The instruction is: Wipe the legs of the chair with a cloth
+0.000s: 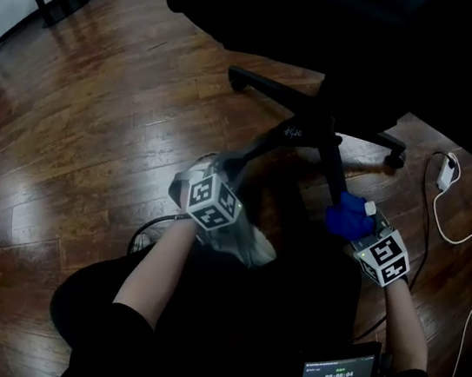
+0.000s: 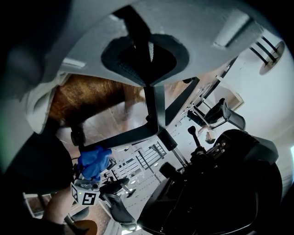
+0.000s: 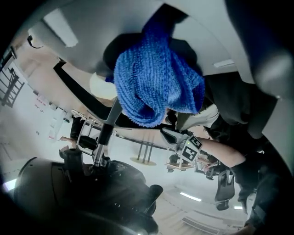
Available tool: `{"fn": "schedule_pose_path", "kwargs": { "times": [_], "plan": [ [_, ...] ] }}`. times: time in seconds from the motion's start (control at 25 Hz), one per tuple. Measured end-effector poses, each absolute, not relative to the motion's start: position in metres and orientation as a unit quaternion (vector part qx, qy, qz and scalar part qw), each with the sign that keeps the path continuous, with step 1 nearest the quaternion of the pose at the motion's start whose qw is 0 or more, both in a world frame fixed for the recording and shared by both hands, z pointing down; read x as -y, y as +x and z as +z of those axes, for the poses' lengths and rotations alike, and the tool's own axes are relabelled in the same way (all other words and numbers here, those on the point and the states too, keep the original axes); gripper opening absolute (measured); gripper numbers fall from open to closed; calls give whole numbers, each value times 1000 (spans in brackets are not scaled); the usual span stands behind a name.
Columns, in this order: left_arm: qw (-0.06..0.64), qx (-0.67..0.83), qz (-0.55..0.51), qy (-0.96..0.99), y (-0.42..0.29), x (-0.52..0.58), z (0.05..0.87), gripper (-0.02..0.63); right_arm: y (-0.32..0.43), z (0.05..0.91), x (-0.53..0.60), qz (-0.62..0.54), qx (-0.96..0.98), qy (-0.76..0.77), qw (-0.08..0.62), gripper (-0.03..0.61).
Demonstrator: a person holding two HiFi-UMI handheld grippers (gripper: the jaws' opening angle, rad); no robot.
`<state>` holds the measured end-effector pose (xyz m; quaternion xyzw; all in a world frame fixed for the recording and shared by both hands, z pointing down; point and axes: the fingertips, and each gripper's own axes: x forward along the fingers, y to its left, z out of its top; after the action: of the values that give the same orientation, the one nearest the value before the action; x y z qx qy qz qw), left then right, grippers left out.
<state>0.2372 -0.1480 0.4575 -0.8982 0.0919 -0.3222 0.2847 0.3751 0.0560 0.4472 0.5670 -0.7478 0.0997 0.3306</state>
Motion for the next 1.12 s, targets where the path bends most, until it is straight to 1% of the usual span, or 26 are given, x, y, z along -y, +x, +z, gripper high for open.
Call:
{"fn": "schedule_pose_path", "kwargs": {
  "times": [0.2, 0.32, 0.52, 0.68, 0.88, 1.12],
  "plan": [
    [278, -92, -319, -901, 239, 147, 455, 21, 377, 444, -32, 79, 739, 568, 353, 72],
    [277, -93, -320, -901, 239, 148, 455, 21, 384, 436, 8, 64, 734, 580, 348, 72],
    [276, -91, -318, -902, 241, 146, 453, 21, 408, 409, 92, 64, 725, 608, 316, 74],
    [278, -91, -316, -902, 240, 145, 452, 20, 416, 400, 131, 56, 715, 616, 327, 75],
    [278, -91, -318, -902, 240, 147, 454, 18, 413, 399, 121, 55, 717, 624, 306, 75],
    [279, -93, -319, -901, 239, 148, 457, 17, 396, 421, 41, 93, 748, 593, 284, 75]
  ]
}}
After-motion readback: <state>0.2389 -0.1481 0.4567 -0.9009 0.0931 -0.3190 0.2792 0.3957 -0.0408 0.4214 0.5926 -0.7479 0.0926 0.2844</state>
